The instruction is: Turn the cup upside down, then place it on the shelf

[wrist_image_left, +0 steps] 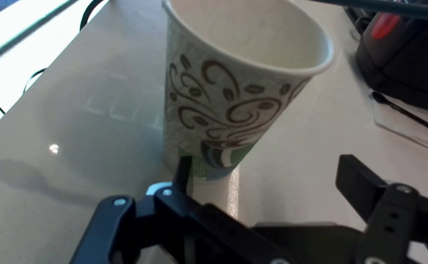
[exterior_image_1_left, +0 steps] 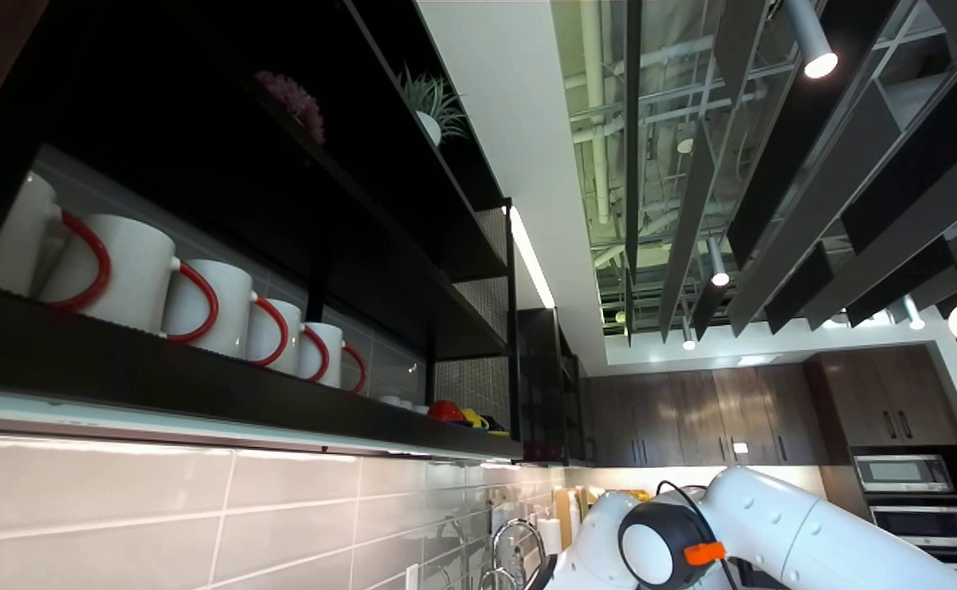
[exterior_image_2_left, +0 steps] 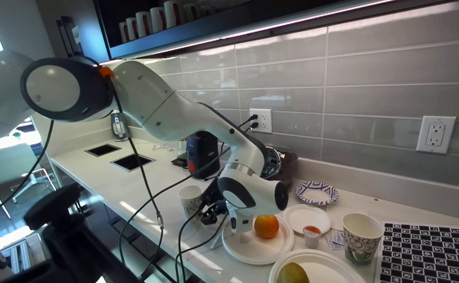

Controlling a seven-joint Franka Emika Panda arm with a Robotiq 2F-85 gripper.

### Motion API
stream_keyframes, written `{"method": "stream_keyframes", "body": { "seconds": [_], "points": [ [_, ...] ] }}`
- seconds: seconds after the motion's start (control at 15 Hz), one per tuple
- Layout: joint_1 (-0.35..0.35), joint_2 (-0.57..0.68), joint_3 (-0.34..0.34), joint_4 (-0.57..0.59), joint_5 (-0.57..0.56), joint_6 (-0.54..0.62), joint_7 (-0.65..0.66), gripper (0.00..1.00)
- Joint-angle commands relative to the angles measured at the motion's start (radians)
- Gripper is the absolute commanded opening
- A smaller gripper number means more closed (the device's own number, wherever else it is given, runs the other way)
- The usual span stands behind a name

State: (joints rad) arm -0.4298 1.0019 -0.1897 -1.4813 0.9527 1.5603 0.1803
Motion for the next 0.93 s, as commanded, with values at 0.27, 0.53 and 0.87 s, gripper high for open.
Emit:
{"method": "stream_keyframes", "body": {
  "seconds": [0.27,0.53,0.87],
  "points": [
    [0.014,0.087,-0.009,0.124,-0.046,-0.117,0.101,1.00],
    [0.039,0.095,-0.021,0.127,-0.076,-0.090,0.149,1.00],
    [0.061,0.093,-0.023,0.124,-0.133,-0.098,0.176,1.00]
  ]
}}
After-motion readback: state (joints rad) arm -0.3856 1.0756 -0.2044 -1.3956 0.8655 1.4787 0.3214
